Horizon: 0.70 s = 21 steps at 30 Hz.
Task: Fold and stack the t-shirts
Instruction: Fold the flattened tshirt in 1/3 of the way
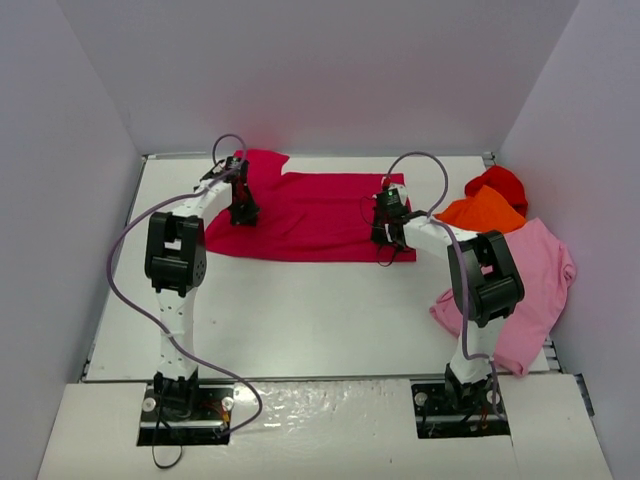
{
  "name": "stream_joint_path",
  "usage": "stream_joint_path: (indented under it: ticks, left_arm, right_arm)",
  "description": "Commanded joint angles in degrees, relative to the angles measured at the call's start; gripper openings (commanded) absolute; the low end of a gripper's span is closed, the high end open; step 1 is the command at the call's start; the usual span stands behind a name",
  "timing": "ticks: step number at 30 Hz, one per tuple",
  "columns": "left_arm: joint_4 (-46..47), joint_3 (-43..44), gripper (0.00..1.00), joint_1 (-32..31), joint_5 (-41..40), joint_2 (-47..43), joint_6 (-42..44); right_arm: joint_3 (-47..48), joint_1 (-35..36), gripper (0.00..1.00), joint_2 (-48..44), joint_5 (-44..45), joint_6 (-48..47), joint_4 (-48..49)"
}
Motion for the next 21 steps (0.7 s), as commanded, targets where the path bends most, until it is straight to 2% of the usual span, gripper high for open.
stream_joint_path:
  ticks: [1, 4, 11, 15, 19, 21]
  left_arm:
    - [-1.45, -4.54, 0.0, 5.9, -2.13, -6.13, -1.23]
    - [0.29, -8.43, 0.0, 8.91, -1.11, -8.37, -2.09]
    - [-1.16, -6.64, 0.0, 9.63, -0.92, -8.44, -0.79]
    - [4.28, -9.23, 0.0, 9.62, 1.86, -10.29, -0.46]
    - [11.87, -14.04, 0.14, 8.34, 2.2, -17.52, -0.81]
    - [14.87, -16.52, 0.16, 7.93, 2.45, -21.32, -1.42]
  right_arm:
    - [-4.06, -2.75, 0.0, -4.1, 5.91, -0.77, -2.36]
    - [-6.52, -4.19, 0.0, -5.79, 6.48, -0.41, -2.37]
    - [-8.37, -4.61, 0.0, -6.24, 6.74, -0.07, -4.21]
    - [-8.22, -4.45, 0.0, -7.37, 5.09, -0.32, -3.96]
    - [-8.25, -3.47, 0.0, -10.84, 4.72, -0.6, -2.46]
    - [-8.15, -2.56, 0.0, -12.52, 4.97, -0.7, -0.8]
